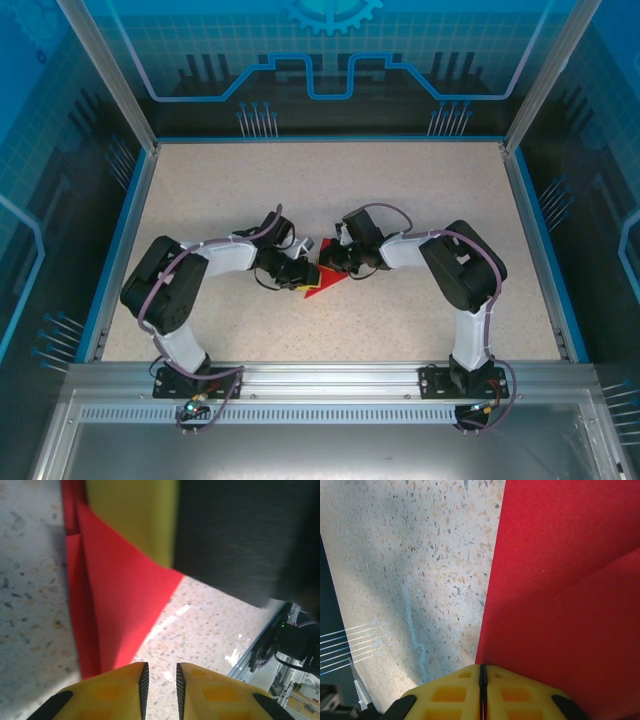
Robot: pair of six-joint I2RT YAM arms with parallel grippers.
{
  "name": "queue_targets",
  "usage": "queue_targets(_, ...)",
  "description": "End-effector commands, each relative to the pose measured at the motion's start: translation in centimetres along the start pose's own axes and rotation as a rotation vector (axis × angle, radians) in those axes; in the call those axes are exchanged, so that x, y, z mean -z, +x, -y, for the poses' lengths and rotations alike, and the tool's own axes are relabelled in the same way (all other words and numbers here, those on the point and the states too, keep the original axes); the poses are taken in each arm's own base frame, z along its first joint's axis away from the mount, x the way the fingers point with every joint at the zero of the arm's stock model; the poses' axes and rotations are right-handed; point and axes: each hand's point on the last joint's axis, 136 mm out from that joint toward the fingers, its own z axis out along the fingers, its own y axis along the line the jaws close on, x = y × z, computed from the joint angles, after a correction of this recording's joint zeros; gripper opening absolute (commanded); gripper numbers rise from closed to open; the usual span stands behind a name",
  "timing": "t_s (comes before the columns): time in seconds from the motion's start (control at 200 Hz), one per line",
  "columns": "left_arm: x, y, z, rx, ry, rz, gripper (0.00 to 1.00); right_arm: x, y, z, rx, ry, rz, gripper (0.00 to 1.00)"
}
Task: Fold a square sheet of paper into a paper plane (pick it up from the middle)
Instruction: Fourth fold the wing at the center of the table.
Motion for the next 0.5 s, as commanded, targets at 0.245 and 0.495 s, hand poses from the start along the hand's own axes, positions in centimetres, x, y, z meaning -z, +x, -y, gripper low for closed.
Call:
queue_targets(0.245, -1.7, 3.2, -5.4, 0.106, -0.158, -0.073, 0.23, -1.3, 4.0, 6.7, -0.072, 0.213, -0.094, 0.1)
queue_targets(0.495, -1.3, 5.8, -7.3, 0.157, -0.212, -0.098, 0.21, -1.2, 3.8, 6.5, -0.07, 0.212, -0.09, 0.11)
